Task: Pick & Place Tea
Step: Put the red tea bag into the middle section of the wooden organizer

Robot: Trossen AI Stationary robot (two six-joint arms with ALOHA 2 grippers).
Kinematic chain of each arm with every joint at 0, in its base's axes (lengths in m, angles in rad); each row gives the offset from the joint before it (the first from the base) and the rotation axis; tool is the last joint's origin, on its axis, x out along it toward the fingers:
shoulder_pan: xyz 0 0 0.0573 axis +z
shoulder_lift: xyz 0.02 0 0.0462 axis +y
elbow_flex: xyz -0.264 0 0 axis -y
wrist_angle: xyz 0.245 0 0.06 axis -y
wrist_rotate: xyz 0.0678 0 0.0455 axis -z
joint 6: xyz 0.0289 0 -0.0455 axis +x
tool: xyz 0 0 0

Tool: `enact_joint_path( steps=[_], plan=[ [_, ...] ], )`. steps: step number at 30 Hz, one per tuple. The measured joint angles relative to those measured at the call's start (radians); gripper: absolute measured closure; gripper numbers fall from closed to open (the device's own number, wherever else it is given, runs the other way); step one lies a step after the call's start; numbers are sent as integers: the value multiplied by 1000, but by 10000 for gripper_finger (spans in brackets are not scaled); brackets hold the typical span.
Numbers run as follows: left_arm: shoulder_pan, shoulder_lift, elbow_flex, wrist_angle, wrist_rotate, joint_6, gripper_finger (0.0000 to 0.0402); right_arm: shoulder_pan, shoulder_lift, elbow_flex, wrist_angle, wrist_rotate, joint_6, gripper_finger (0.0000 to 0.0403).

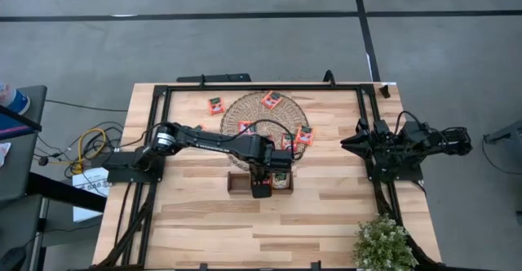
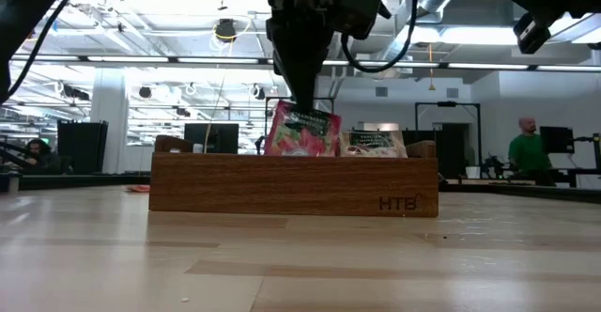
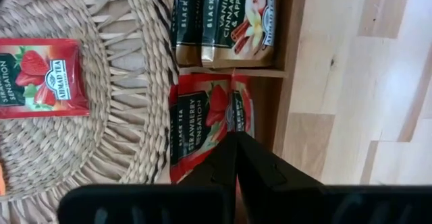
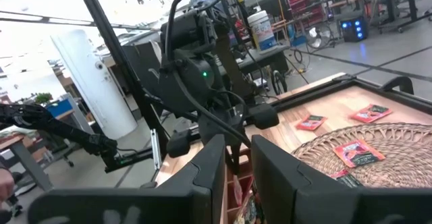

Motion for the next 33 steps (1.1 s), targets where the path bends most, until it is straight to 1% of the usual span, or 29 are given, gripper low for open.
enact_joint_path(
  steps=[14, 22, 27, 33],
  plan=[
    [0, 5, 0, 1, -3, -9, 401, 0, 0, 0, 0, 0, 0, 337],
    [0, 5, 0, -7, -89, -31, 399, 0, 0, 0, 0, 0, 0, 337],
    [0, 5, 0, -6, -100, -29, 376, 0, 0, 0, 0, 0, 0, 337],
    [0, 5, 0, -14, -103, -29, 324, 0, 0, 0, 0, 0, 0, 337]
  ],
)
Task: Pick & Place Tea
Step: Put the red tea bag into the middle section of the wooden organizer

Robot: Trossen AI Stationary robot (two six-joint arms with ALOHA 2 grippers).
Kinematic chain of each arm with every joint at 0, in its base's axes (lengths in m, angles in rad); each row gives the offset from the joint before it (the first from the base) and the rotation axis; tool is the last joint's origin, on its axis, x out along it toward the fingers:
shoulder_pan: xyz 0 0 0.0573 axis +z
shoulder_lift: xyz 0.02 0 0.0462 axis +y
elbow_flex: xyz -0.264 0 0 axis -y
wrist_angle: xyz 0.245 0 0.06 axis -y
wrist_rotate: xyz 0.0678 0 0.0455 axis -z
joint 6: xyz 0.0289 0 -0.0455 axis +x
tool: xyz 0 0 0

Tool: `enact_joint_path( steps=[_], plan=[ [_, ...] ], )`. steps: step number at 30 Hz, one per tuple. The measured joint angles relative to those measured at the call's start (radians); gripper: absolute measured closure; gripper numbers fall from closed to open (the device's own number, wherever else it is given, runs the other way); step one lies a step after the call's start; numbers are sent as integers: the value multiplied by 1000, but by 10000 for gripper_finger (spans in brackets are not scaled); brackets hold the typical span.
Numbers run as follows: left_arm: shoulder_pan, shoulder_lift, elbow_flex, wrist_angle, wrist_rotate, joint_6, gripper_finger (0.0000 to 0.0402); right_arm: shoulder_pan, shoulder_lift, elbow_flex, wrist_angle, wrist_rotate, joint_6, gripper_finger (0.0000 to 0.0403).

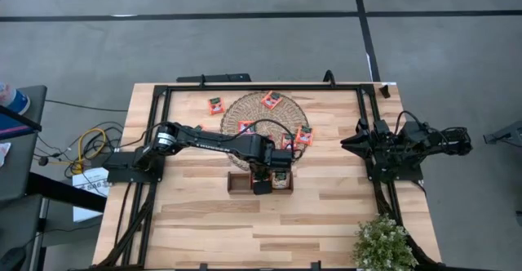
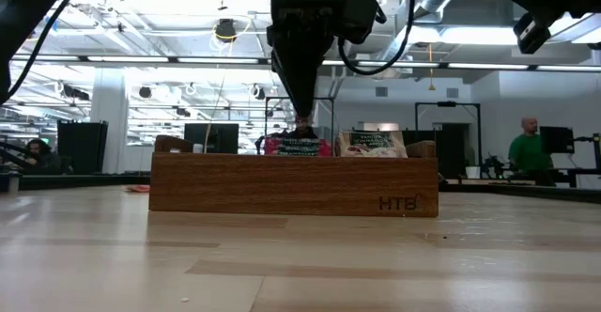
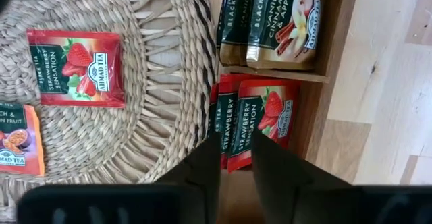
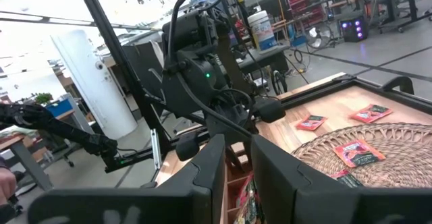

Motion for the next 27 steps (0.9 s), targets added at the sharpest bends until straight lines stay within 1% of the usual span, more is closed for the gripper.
enact_joint_path(
  steps=[2, 4, 9, 12, 18, 20, 23, 27],
  plan=[
    [0, -2, 0, -12, -20, 0, 311, 0, 0, 0, 0, 0, 0, 337],
    [0, -7, 1, -25, -63, 10, 302, 0, 0, 0, 0, 0, 0, 337],
    [14, -21, 47, -55, -235, 80, 294, 0, 0, 0, 0, 0, 0, 337],
    [47, -21, 69, -51, -258, 144, 294, 0, 0, 0, 0, 0, 0, 337],
    [159, -20, 71, -49, -220, 223, 294, 0, 0, 0, 0, 0, 0, 337],
    [204, -20, 71, -29, -179, 240, 294, 0, 0, 0, 0, 0, 0, 337],
    [271, -20, 71, 33, -69, 274, 294, 0, 0, 0, 0, 0, 0, 337],
    [346, -20, 71, 118, 107, 288, 294, 0, 0, 0, 0, 0, 0, 337]
  ],
)
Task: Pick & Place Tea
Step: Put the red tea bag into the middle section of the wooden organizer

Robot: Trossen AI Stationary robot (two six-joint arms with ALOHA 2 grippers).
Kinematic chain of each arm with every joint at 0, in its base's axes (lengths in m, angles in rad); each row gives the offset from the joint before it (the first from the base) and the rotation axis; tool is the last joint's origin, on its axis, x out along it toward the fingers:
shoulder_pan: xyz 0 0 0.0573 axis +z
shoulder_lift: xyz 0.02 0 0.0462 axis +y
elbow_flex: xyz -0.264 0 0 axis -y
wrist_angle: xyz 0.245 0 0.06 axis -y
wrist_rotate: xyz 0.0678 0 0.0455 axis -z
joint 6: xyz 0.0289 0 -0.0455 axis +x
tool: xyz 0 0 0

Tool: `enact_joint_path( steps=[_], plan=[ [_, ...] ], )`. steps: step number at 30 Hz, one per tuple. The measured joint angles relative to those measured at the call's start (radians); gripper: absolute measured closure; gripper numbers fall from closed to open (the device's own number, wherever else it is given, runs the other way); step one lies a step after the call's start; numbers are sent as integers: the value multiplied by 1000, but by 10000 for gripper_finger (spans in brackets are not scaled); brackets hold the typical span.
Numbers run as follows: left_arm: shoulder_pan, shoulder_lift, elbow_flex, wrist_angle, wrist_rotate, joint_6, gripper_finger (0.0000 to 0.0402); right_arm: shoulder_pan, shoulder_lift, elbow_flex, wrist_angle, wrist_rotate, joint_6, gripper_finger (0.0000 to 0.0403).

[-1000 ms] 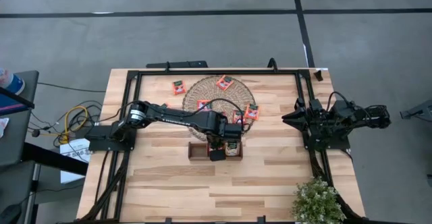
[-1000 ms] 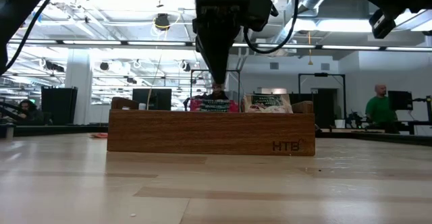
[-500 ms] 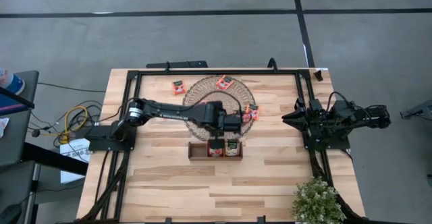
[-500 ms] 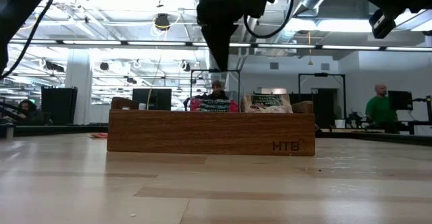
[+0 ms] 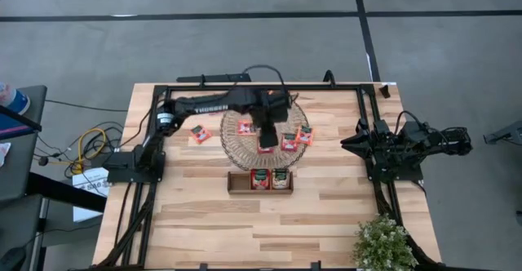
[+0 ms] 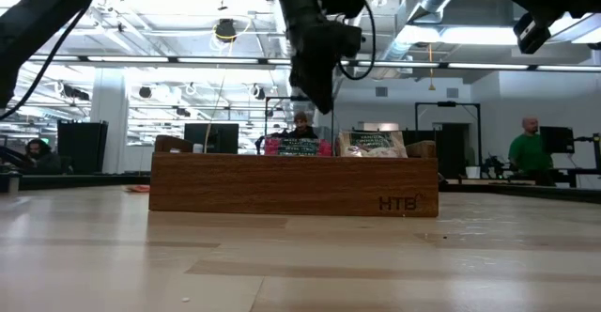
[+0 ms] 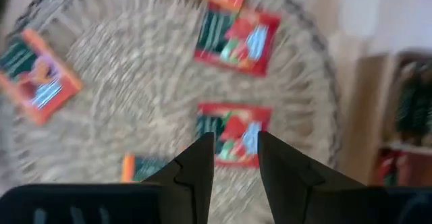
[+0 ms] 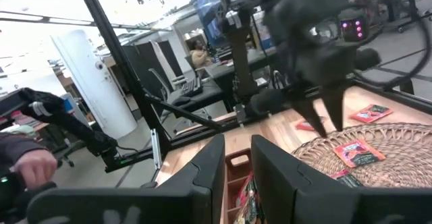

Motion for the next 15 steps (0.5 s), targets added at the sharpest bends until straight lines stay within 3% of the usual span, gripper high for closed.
enact_joint_path(
  steps=[5, 15],
  plan=[
    [63, 0, 0, 47, 119, -4, 294, 0, 0, 0, 0, 0, 0, 337],
    [93, 5, -1, 47, 131, 34, 273, 0, 0, 0, 0, 48, 0, 337]
  ],
)
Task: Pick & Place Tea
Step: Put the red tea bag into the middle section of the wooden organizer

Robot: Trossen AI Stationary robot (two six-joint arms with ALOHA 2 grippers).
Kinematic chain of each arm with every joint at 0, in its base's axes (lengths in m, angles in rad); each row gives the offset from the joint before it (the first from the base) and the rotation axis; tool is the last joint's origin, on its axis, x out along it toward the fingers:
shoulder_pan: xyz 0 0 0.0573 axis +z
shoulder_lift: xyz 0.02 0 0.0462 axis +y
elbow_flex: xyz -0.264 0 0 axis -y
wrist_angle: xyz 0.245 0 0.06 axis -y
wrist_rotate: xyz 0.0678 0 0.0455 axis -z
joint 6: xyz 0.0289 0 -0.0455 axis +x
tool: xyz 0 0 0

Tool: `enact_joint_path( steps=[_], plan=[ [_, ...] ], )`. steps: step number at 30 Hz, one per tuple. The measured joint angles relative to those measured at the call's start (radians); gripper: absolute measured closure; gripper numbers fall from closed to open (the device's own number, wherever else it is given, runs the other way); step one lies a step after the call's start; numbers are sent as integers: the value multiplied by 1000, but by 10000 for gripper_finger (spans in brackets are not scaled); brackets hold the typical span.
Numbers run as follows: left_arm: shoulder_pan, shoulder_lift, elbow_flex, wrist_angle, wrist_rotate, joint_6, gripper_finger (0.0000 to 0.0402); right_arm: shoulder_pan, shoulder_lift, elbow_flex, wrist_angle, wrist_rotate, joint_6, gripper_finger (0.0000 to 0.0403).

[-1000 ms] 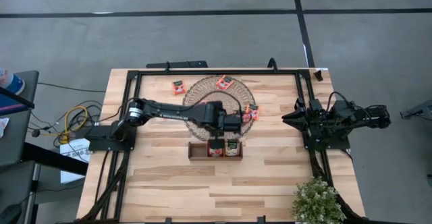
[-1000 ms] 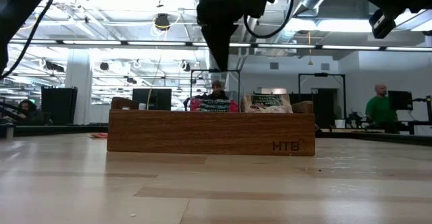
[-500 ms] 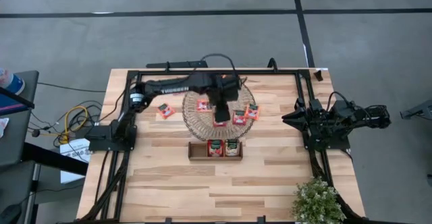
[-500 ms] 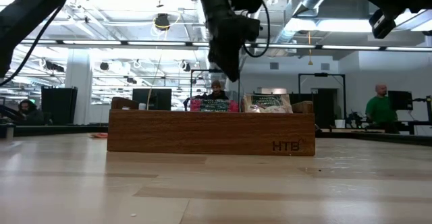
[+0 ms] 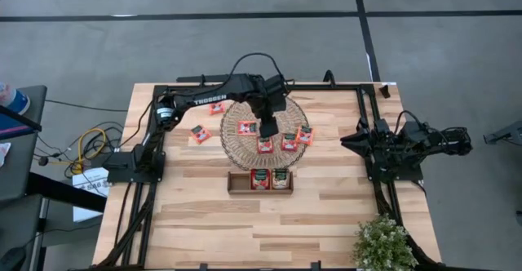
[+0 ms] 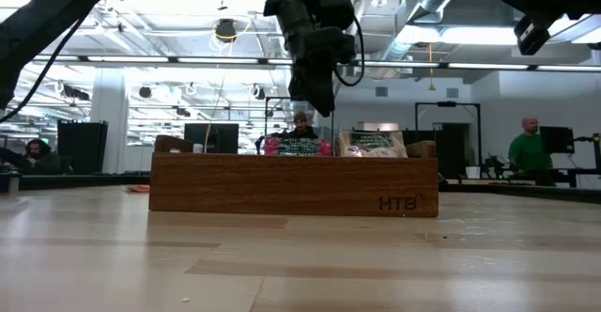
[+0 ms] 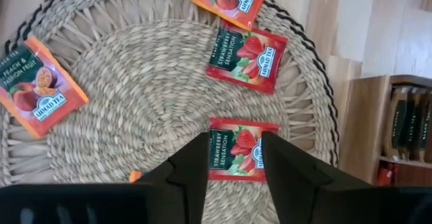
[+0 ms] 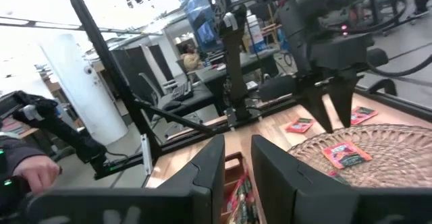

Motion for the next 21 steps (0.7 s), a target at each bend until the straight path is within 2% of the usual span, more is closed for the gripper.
enact_joint_path(
  steps=[5, 12, 15, 21],
  plan=[
    [0, 0, 0, 0, -2, 74, 228, 0, 0, 0, 0, 7, 0, 337],
    [15, 0, 0, 29, -9, 89, 168, 0, 0, 0, 0, 7, 0, 337],
    [27, 16, 1, 62, -8, 67, 158, 0, 0, 0, 0, 7, 0, 337],
    [41, 103, -1, 8, -11, 45, 156, 0, 0, 0, 1, 5, 19, 337]
  ],
)
